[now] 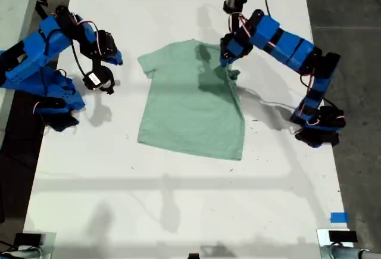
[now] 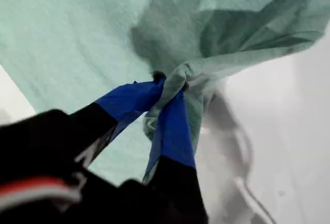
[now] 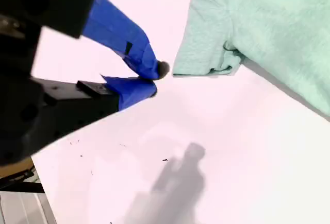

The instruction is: Fold t-shirt

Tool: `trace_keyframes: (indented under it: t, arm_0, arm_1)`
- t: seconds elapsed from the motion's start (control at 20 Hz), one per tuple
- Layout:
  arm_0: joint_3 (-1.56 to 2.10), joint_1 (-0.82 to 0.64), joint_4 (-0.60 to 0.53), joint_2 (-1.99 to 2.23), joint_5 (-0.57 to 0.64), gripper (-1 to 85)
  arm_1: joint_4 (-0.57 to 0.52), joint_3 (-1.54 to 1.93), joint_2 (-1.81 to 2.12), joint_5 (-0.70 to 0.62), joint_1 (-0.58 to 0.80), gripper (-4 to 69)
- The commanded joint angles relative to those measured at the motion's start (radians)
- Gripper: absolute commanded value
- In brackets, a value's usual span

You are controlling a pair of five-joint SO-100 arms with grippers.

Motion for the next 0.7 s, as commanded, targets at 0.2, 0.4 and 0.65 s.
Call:
trace_keyframes:
  t: [0.2,0.4,0.65]
  arm_0:
    - [0.003,-0.002,-0.025,0.021,0.003,2.5]
    - [0.008,0.003,-0.032,0.021,0.0,2.5]
    - [0.021,0.015,-0.055,0.02,-0.011,2.7]
  arm_1:
    - [-0.132,-0.288,-0.27,0.084,-0.092,-1.1]
    - [-0.225,-0.331,-0.373,0.115,-0.112,-1.1]
    - [-0.345,-0.333,-0.476,0.169,-0.117,29.2]
